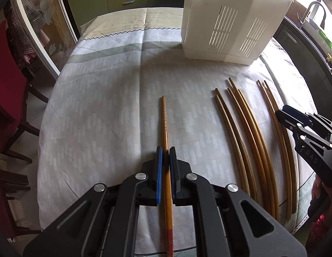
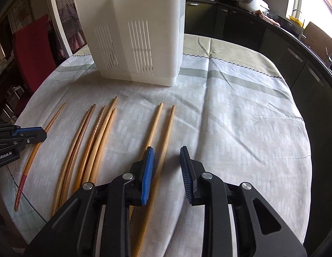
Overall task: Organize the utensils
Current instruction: 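Grasp a wooden chopstick with the right tool while the left tool holds its chopstick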
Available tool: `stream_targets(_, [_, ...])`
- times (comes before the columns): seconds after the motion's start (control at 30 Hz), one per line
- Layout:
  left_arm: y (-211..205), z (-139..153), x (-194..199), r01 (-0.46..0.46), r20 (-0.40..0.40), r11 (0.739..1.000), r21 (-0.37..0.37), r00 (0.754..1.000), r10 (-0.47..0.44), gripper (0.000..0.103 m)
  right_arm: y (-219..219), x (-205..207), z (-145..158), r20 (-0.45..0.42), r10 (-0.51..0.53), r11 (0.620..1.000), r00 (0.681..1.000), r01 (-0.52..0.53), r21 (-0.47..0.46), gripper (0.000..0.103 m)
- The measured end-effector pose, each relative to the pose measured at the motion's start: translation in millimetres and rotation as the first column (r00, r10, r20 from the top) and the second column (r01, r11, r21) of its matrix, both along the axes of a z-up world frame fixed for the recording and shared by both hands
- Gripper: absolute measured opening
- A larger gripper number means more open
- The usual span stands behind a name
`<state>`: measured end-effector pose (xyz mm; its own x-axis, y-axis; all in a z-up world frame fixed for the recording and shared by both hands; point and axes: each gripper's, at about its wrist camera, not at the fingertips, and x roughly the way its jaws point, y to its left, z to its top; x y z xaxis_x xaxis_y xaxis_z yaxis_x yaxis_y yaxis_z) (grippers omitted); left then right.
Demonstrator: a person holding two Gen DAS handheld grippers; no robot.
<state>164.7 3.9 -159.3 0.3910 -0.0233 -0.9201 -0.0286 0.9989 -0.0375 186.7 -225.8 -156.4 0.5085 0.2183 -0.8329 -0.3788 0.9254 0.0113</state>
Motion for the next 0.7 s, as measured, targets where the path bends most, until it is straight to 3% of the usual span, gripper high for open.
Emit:
stream_targets(0.2, [-1.1,0.2,0.9,0.002,-0.002,1.0,0.006,1.0,-0.002,0.007,7.1,7.3,0.2,-0.025,0.023,1.0,0.999,-0.023,0.001,0.021])
stream_targets(0.27, [-1.3,0.3,1.0,0.002,-0.003,1.0,0.008,1.0,-0.001,0.007,4.0,9.8,0.4,-0.032,0.015,1.0,0.999,-0.015,0.011,0.01])
stream_targets(0.53, [-0.9,0.3,2.5,0.008,0.009,1.0,0.003,1.0,-0.008,0.006,-9.6,10.1,4.5,-0.036,-0.012,0.996,0.999,0.015,0.083,0.006])
stream_targets(0.7, [3.5,4.0,2.4,0.018,0.011,1.0,-0.021,1.0,-0.018,0.006,-25.4,-1.2,28.9,0.001,-0.013,0.989,1.0,0.012,0.147,0.007])
